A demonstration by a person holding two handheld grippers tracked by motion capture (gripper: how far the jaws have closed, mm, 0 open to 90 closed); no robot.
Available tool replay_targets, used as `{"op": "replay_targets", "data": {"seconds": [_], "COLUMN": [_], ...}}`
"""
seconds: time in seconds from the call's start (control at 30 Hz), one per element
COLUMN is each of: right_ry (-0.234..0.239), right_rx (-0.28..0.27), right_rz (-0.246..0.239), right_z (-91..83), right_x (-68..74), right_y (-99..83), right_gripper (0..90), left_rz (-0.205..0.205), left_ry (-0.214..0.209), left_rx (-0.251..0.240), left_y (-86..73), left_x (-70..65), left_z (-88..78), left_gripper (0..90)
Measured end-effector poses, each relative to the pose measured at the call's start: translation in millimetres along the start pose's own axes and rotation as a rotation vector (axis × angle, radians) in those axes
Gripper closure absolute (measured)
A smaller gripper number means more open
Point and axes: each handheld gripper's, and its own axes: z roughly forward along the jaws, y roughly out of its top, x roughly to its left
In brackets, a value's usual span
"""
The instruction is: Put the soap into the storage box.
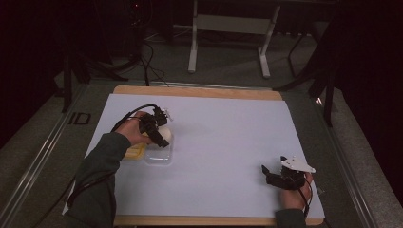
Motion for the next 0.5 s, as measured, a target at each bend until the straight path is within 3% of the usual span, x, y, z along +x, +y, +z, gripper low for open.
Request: {"op": "replay_targets", "data": {"seconds": [0.5], "right_ry": [-0.001], "right_rx": [0.0], "right_rz": [-0.001], "right_z": [0.0], "right_x": [0.2], "right_y": [0.0], "right_gripper": [15.3], "left_rz": [-0.066], "left_ry": [0.027], "left_rx": [0.005], "left_y": [-26.0], "left_x": [13.6], "left_z": [-7.9], "left_gripper": [23.1]}}
